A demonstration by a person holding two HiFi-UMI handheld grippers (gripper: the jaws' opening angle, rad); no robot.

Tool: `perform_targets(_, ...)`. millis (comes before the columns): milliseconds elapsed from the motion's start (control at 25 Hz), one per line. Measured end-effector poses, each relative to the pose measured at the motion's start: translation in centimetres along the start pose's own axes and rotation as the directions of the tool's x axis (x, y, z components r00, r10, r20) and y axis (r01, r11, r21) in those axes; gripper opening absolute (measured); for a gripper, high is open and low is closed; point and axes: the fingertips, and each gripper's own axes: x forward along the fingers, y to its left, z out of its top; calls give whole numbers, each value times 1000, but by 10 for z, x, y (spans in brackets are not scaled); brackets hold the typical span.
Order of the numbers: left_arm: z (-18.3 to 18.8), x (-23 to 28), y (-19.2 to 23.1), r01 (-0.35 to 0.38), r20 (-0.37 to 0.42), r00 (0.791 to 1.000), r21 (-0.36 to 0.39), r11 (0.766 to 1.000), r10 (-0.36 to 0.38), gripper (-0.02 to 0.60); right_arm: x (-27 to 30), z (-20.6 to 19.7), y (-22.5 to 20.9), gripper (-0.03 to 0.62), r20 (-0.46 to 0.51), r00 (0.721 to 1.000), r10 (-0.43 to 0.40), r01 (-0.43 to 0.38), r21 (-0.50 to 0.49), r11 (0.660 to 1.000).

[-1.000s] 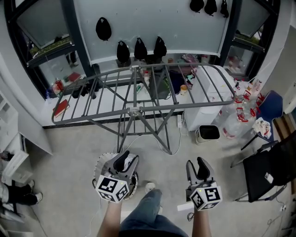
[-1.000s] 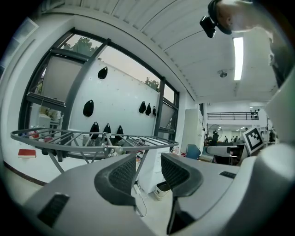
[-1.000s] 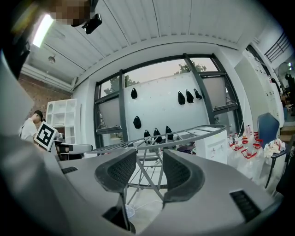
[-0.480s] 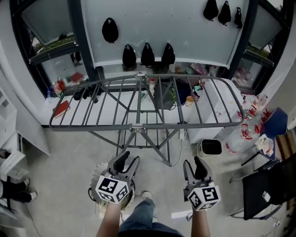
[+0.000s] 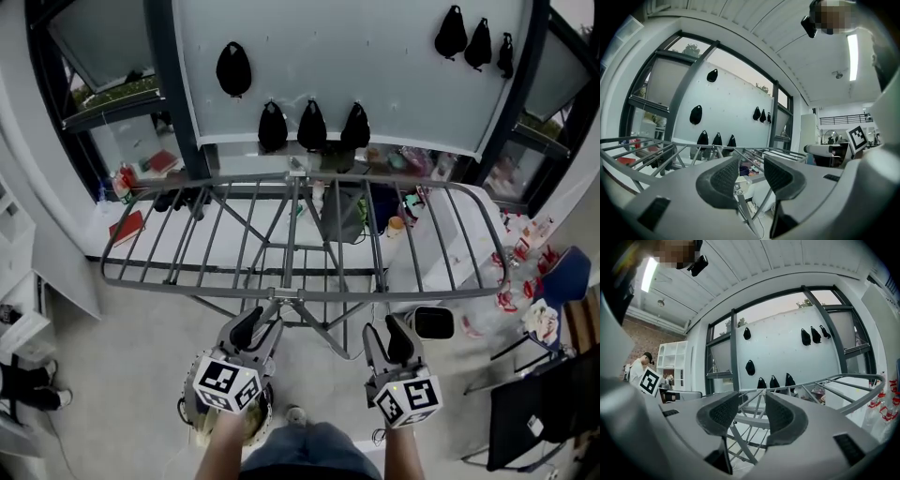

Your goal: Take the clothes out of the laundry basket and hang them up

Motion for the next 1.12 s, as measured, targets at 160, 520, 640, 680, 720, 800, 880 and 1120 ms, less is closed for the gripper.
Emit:
perform_targets(160,16,9,14,-42,32,999,9,999,42,170,24,15,-3,166,23,999,48,-48,-19,999)
perform_targets(520,31,-12,44,-181,72,981,5,983,180,170,65,31,22,166,21,980,198,-197,-60,979)
perform_targets(640,27,-31,56,-243,73,967,-6,970,243,170,79,30,41,166,10,963,269,-267,-68,961)
perform_targets(680,25,-39,61,-270,72,960,-10,963,270,170,85,29,49,166,6,955,296,-295,-68,953)
perform_targets(720,24,-48,67,-299,72,952,-15,954,299,170,91,29,59,166,2,946,325,-325,-67,943)
perform_targets(800,22,-69,78,-360,69,930,-26,932,361,170,102,27,80,166,-10,922,388,-387,-65,920)
perform_targets(880,19,-90,88,-421,65,904,-38,906,423,170,111,23,102,166,-23,892,451,-451,-63,890)
perform_targets(1120,-1,-161,110,-584,45,807,-84,808,588,170,128,-1,180,166,-79,777,625,-629,-45,776)
